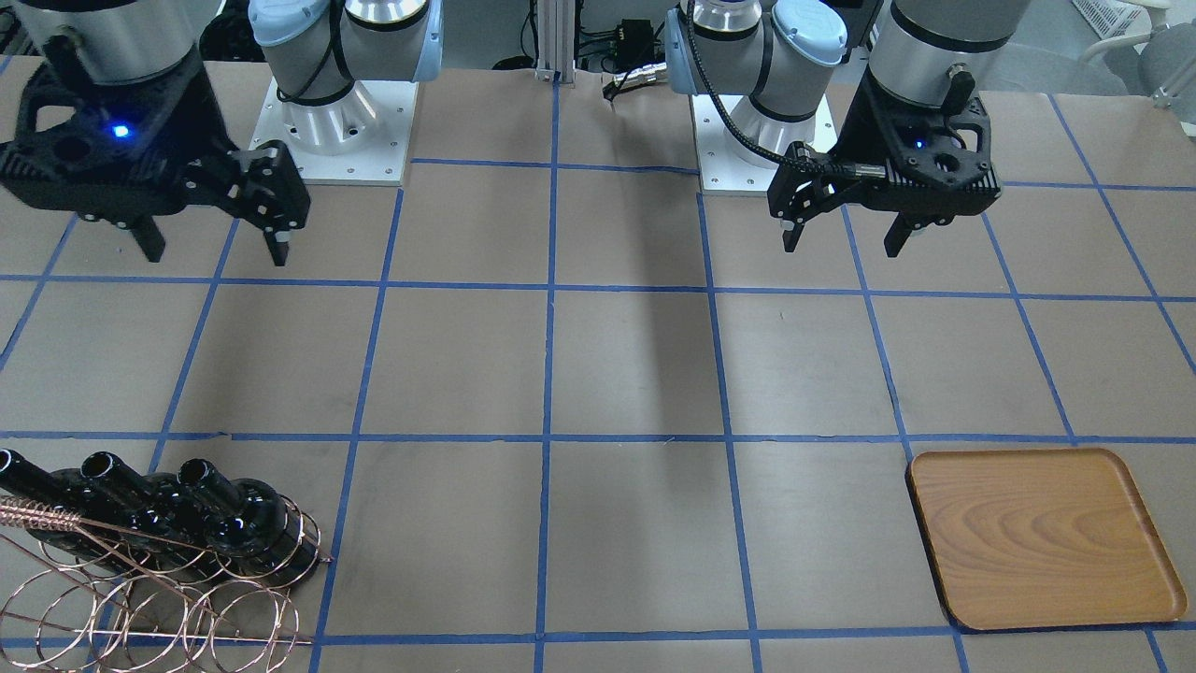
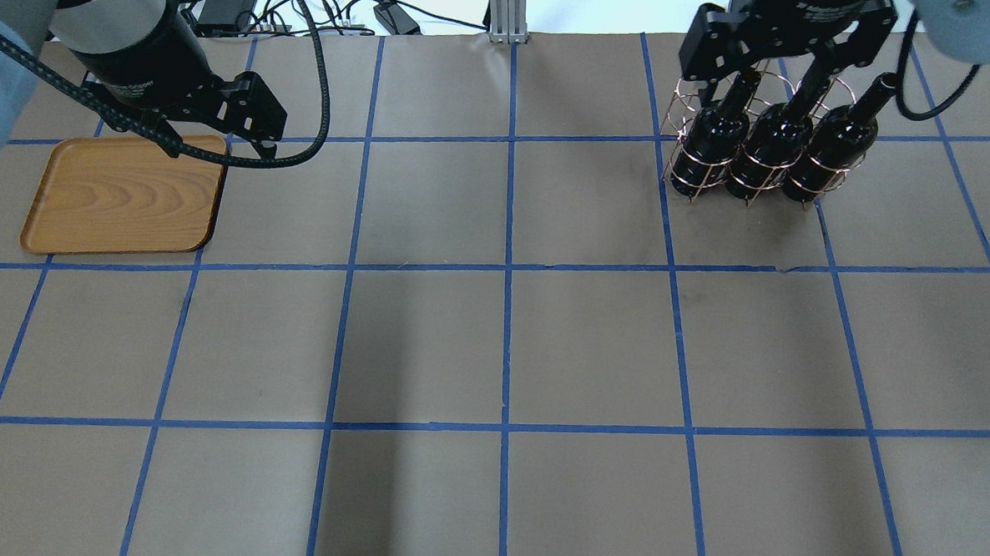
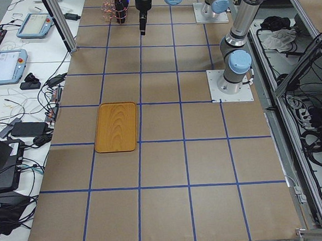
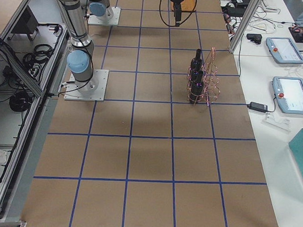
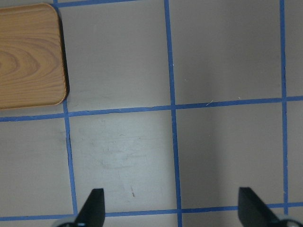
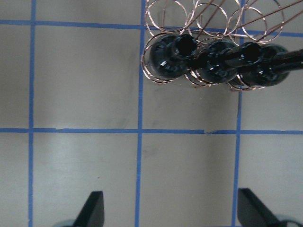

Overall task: Take wine from basket and place on tray
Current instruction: 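Lower the right gripper over the wine rack toward the nearest bottle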

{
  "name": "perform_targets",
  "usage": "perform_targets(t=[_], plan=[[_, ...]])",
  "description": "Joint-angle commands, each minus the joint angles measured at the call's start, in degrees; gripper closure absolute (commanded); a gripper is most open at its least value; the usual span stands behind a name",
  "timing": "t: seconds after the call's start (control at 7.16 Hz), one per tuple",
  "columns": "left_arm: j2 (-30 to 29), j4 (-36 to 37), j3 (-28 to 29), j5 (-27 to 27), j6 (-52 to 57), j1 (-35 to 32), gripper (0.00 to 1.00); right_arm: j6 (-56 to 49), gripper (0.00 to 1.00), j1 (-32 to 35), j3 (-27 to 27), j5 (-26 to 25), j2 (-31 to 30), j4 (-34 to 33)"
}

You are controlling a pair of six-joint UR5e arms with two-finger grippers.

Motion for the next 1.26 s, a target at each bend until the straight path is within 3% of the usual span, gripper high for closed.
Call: perform_targets(t=[0.0, 0.42, 1.12], plan=[[-0.06, 0.00, -0.13, -0.07, 0.01, -0.01, 0.00, -7.59, 0.00, -6.70, -0.57, 0.09, 3.73, -4.07], [0.03, 0.00, -0.13, -0.07, 0.01, 0.07, 0.00, -7.60, 0.00, -7.07, -5.84, 0.09, 12.79, -7.88], [0.03, 0.09, -0.13, -0.07, 0.01, 0.07, 0.00, -9.62, 0.07, -8.73, -5.14, 0.09, 17.90, -10.17]])
